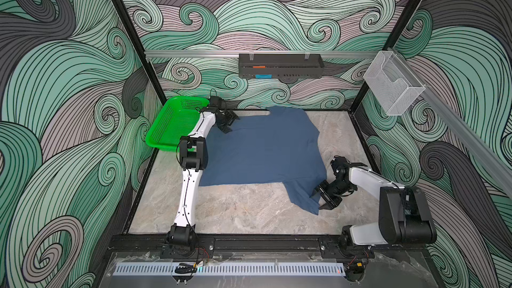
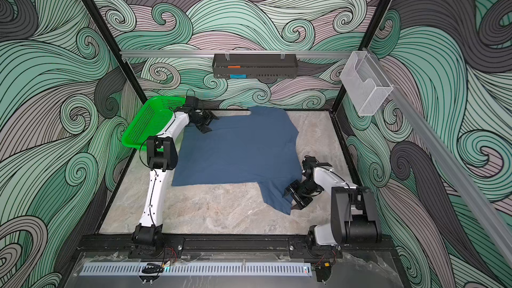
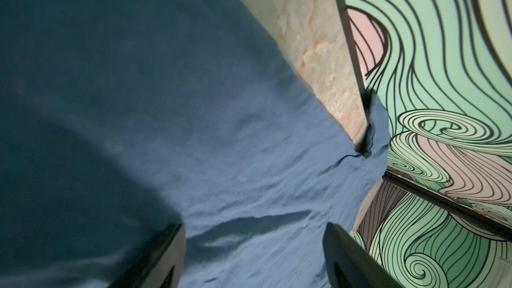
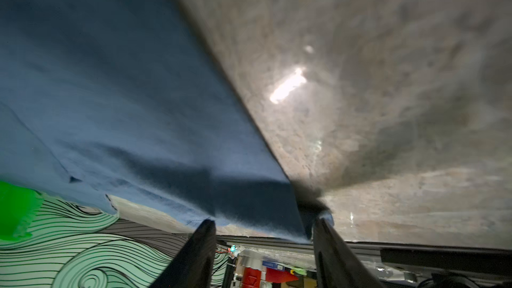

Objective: Fold and stack t-shirts
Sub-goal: Flatten out the T-shirt at the center of the board, then fold the T-shirt.

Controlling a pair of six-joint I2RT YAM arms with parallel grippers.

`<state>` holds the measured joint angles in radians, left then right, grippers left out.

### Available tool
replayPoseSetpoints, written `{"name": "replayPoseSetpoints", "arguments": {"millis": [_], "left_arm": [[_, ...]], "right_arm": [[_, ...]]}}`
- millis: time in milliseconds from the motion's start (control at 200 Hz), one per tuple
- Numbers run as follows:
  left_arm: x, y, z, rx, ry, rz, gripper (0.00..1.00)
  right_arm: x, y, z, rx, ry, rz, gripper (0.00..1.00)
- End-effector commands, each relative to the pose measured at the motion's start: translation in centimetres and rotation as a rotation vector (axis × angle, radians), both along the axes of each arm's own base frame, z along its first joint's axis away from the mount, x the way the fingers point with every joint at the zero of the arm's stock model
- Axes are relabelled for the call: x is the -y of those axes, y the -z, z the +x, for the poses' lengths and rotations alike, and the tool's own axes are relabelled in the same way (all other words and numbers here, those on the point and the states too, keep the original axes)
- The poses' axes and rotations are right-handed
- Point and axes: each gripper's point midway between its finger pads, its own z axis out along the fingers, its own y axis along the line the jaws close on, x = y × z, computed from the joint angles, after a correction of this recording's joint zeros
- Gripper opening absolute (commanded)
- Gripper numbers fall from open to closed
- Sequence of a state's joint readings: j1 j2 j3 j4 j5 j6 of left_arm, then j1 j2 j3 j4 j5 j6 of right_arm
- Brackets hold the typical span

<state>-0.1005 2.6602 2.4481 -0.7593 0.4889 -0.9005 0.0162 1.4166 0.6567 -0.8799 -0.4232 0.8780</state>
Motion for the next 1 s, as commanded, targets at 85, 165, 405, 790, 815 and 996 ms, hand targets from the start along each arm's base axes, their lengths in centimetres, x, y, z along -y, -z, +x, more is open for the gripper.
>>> {"name": "replayPoseSetpoints", "arguments": {"millis": [85, 165, 405, 790, 815, 996], "left_arm": [[-1.0, -4.6, -2.1, 0.004, 0.026, 0.055, 0.82], [-1.1, -5.6, -2.7, 0.004, 0.037, 0.063, 0.83], [-1.0, -8.5, -5.1, -0.016, 0.056, 0.052, 0.82], [-1.8, -13.6, -13.2, -0.018, 0.107, 0.193, 0.81], [-1.8, -13.6, -13.8, -0.019, 0.109, 0.196, 0.81], [-3.2, -13.2, -18.8, -0.041, 0.141, 0.258, 0.81]], "right_arm": [[-0.1, 0.8, -2.4, -0.044, -0.020, -0.001, 0.52], [0.1, 0.9, -3.4, -0.050, -0.034, -0.014, 0.52], [1.0, 1.0, -3.5, -0.041, -0.104, -0.081, 0.44], [2.1, 0.8, -3.1, -0.194, -0.386, -0.305, 0.33], [2.0, 0.9, -3.1, -0.198, -0.394, -0.313, 0.33], [2.5, 1.0, -2.3, -0.189, -0.437, -0.364, 0.00]]}}
